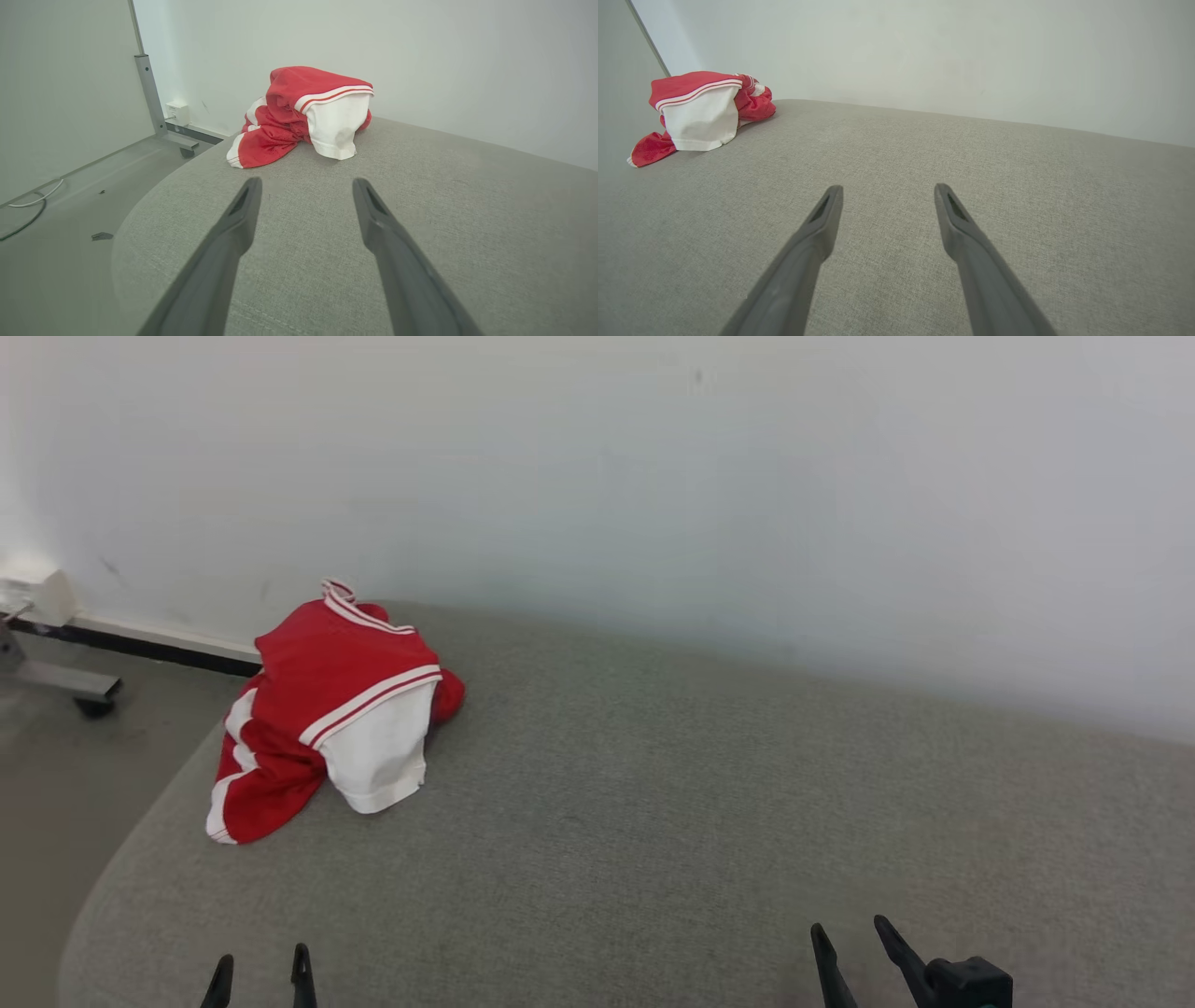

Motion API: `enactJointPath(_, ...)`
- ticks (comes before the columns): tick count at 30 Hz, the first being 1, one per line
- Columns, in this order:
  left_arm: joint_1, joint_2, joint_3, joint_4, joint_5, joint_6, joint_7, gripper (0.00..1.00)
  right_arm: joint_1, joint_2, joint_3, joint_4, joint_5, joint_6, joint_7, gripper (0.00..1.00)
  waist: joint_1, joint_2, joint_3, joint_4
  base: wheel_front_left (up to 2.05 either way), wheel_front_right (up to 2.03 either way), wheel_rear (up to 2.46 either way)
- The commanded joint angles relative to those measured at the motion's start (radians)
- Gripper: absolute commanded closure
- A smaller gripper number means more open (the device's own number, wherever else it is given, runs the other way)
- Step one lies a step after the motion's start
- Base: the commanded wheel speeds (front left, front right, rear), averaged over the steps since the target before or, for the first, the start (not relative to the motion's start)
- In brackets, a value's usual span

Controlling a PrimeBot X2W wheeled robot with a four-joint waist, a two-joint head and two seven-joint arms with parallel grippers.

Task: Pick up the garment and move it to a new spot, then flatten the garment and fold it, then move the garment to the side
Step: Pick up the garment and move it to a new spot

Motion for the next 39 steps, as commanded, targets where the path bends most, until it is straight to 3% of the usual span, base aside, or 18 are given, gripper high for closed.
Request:
enactJointPath(1, 0.011, 0.009, 0.006, -0.004, 0.001, 0.003, -0.001, 0.00, 0.007, -0.002, 0.005, 0.004, 0.007, -0.002, -0.010, 0.00, 0.0000, -0.0001, -0.013, 0.088, 0.00, 0.00, 0.00)
enactJointPath(13, 0.047, 0.000, 0.048, -0.081, -0.022, 0.049, -0.001, 0.00, -0.090, -0.002, 0.086, 0.040, 0.020, -0.002, -0.021, 0.00, 0.0000, -0.0001, 0.048, 0.159, 0.00, 0.00, 0.00)
enactJointPath(28, 0.083, -0.011, 0.045, -0.136, -0.036, 0.090, -0.001, 0.00, -0.134, -0.002, 0.117, 0.071, 0.018, -0.002, -0.041, 0.00, 0.0000, -0.0001, 0.058, 0.167, 0.00, 0.00, 0.00)
enactJointPath(35, 0.051, -0.013, 0.030, -0.140, -0.049, 0.095, 0.022, 0.00, -0.120, -0.002, 0.103, 0.072, 0.015, -0.002, -0.044, 0.00, 0.0000, -0.0001, 0.066, 0.174, 0.00, 0.00, 0.00)
enactJointPath(39, -0.023, 0.002, 0.016, -0.119, -0.065, 0.075, 0.079, 0.00, -0.108, -0.002, 0.088, 0.062, 0.009, -0.002, -0.045, 0.00, 0.0000, -0.0001, 0.078, 0.182, 0.00, 0.00, 0.00)
